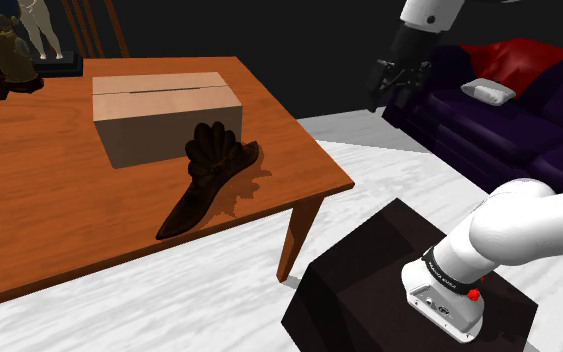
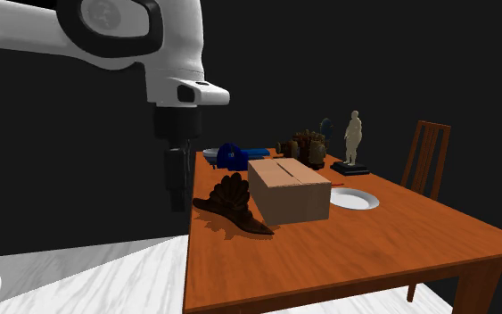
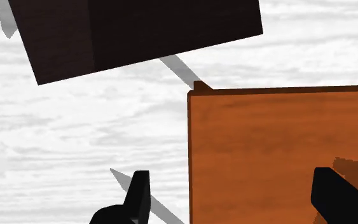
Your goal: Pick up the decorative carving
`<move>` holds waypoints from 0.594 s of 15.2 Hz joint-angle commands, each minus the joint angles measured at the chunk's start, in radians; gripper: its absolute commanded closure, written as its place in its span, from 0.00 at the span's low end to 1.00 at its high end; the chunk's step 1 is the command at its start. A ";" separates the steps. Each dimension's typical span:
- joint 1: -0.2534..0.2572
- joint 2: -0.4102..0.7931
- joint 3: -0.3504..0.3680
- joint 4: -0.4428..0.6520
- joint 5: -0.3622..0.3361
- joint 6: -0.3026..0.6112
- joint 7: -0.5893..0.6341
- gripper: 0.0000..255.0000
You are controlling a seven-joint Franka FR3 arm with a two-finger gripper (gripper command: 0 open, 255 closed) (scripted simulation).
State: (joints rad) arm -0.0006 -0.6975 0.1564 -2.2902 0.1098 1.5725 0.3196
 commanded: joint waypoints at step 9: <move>-0.011 0.261 0.217 0.171 0.133 0.059 0.411 0.00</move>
State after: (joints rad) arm -0.0088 -0.4756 0.3506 -2.1524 0.2343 1.6269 0.6824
